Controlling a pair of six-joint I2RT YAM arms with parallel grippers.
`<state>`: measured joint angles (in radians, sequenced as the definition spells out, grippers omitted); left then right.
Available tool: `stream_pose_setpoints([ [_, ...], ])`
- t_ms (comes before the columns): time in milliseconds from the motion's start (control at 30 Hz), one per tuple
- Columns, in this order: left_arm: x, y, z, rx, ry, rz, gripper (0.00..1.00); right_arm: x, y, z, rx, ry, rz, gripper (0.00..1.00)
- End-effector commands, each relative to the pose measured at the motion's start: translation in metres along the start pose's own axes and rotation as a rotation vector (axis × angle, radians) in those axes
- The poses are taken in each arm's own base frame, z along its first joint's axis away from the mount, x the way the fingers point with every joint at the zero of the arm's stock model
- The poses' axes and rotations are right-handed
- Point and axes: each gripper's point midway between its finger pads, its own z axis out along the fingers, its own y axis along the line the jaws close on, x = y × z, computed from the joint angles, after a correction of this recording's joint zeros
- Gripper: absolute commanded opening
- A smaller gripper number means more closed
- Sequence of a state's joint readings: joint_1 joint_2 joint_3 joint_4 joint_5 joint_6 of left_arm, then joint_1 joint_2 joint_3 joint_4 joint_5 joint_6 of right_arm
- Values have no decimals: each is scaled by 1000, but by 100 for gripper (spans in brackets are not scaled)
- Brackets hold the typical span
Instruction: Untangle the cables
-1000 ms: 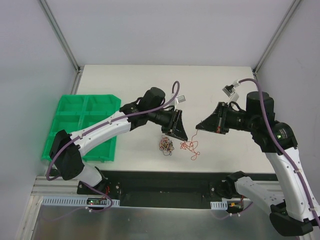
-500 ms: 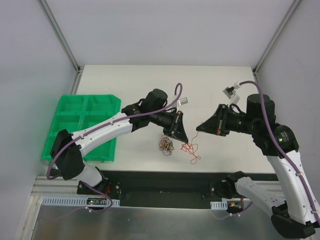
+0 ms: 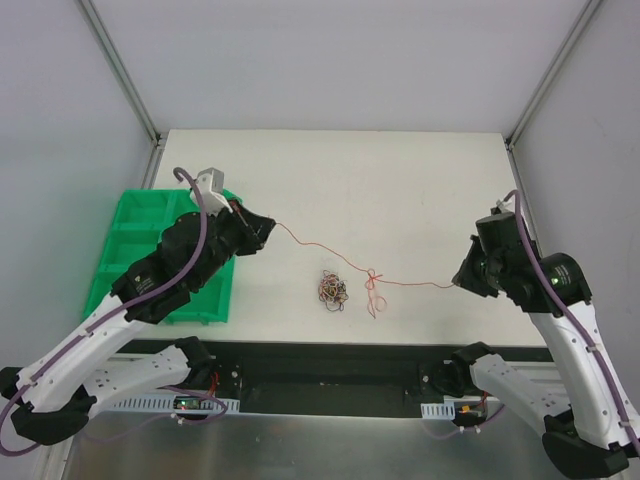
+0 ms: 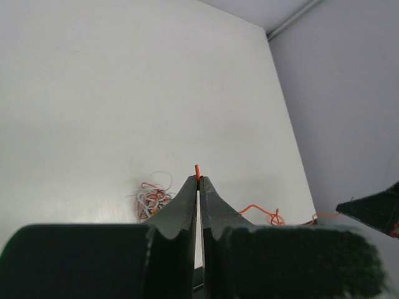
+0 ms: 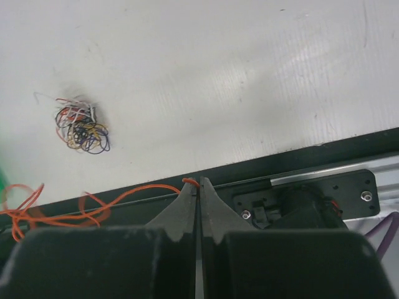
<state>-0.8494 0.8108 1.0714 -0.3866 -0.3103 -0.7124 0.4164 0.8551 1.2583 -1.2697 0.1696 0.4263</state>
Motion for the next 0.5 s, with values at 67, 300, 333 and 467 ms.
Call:
stream_pose_setpoints([
  [67, 15, 53, -1, -212, 5, 70, 0, -1, -39, 10, 213, -40, 54, 1],
  [300, -2, 76, -22, -307, -54, 127, 0, 6, -85, 31, 466, -6, 117, 0],
  [333, -7, 81, -27, -332, -74, 131, 0, 7, -92, 35, 504, 5, 130, 1],
  [467, -23, 92, -46, -382, -137, 144, 0, 5, -102, 55, 557, 42, 123, 0],
])
